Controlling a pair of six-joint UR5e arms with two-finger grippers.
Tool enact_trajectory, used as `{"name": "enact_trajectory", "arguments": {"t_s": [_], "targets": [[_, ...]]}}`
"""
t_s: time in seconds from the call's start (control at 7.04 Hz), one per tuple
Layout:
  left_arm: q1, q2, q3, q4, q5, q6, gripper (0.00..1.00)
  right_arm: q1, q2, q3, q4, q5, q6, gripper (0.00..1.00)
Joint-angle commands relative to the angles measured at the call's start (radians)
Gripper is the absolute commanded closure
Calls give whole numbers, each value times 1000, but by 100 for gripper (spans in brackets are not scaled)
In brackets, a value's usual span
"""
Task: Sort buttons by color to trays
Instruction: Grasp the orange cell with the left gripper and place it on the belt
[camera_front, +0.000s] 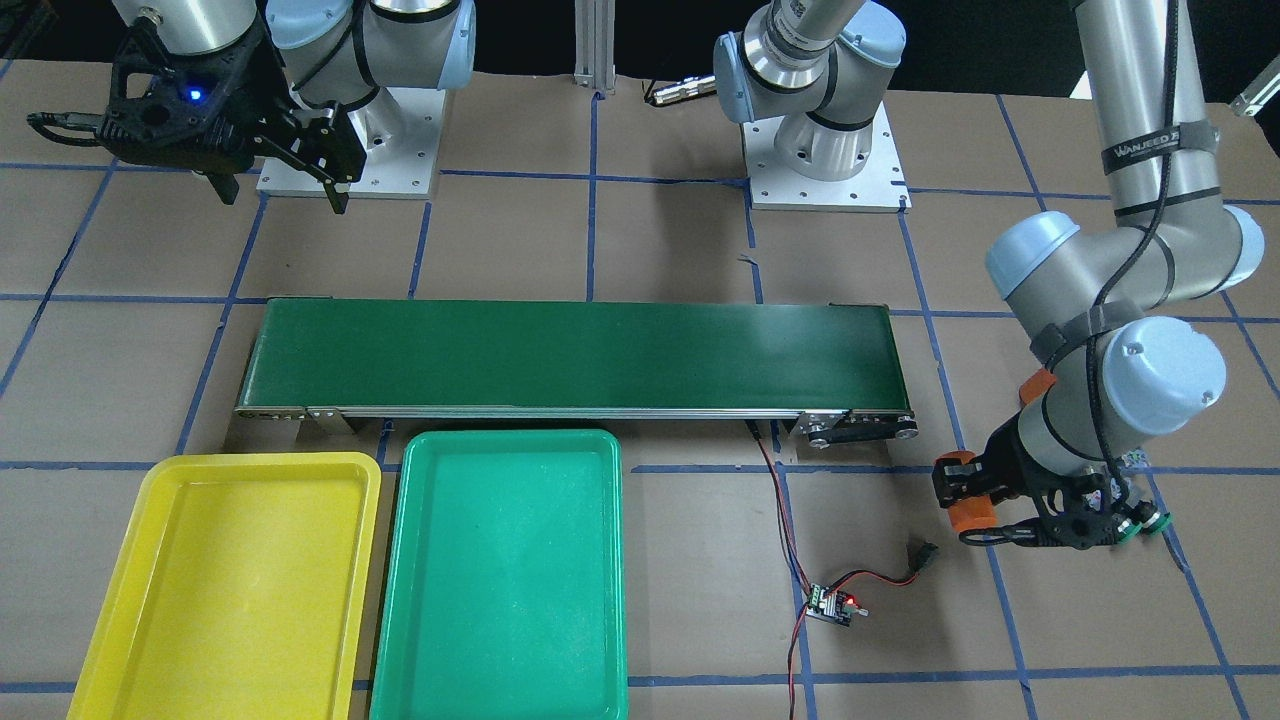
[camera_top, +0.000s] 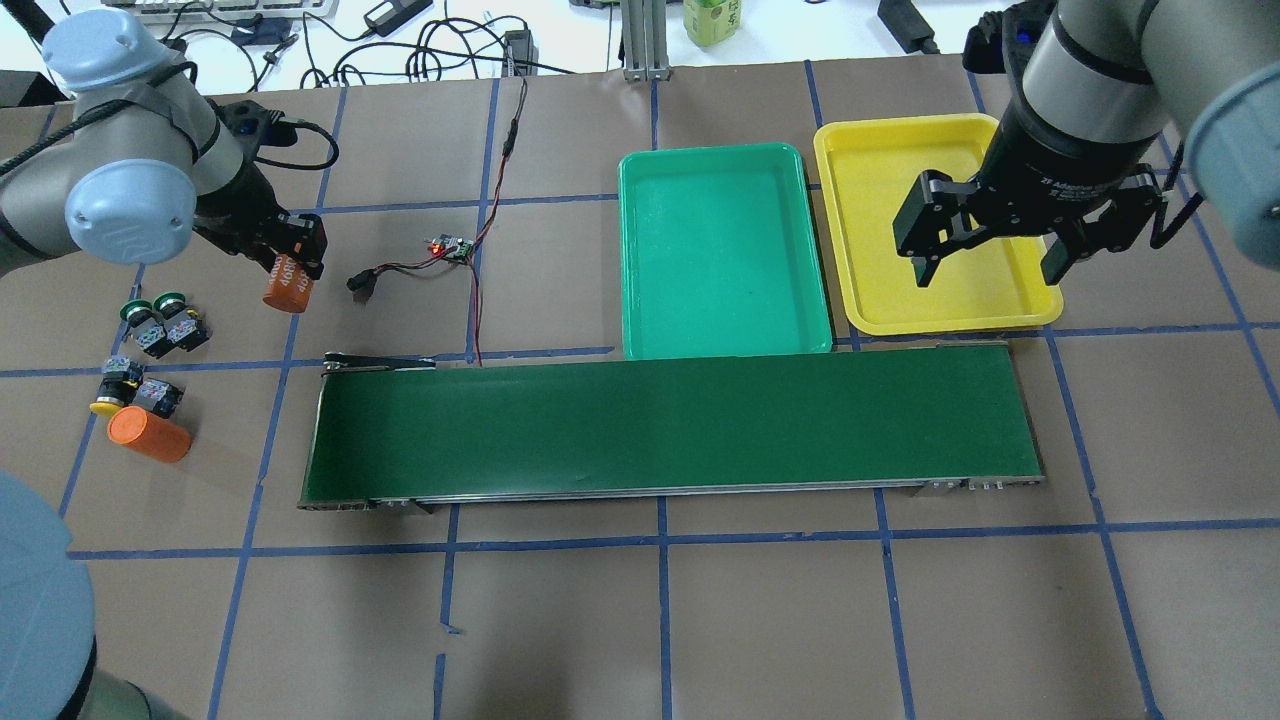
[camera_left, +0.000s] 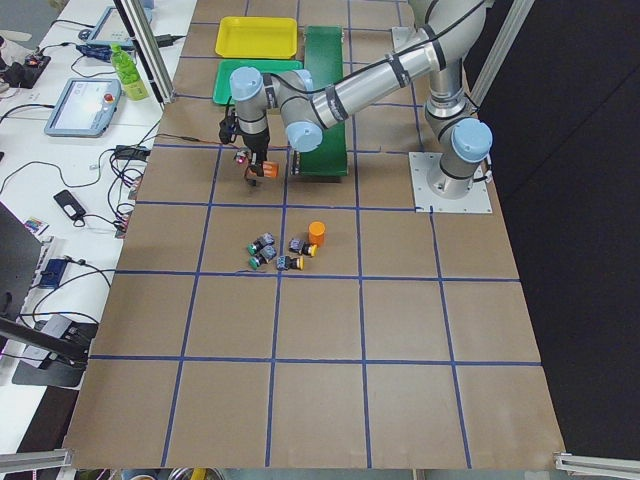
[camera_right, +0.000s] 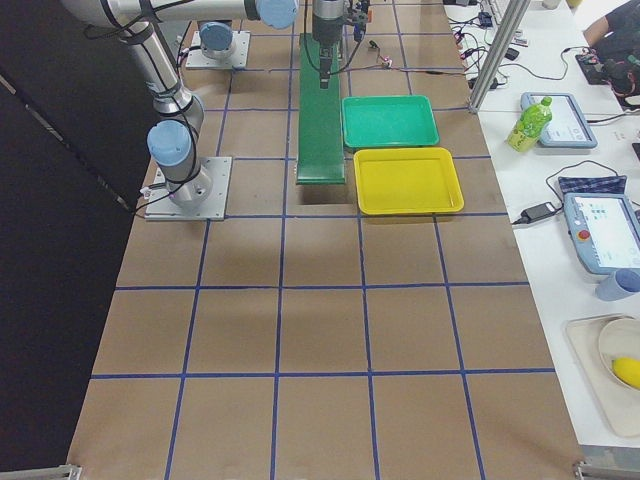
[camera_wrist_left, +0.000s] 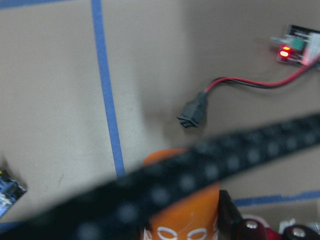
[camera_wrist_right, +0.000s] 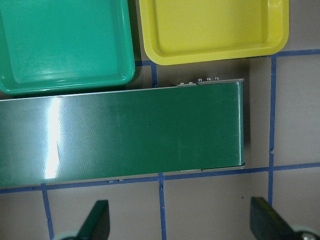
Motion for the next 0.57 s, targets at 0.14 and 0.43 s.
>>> {"name": "enact_trajectory", "arguments": {"t_s": [0.14,0.43], "targets": [[-148,184,-195,-51,4,437,100,0,-1,8,-4,2,2,0],[-165,279,-361,-11,3,620,100,0,-1,8,-5,0,2,0]]}}
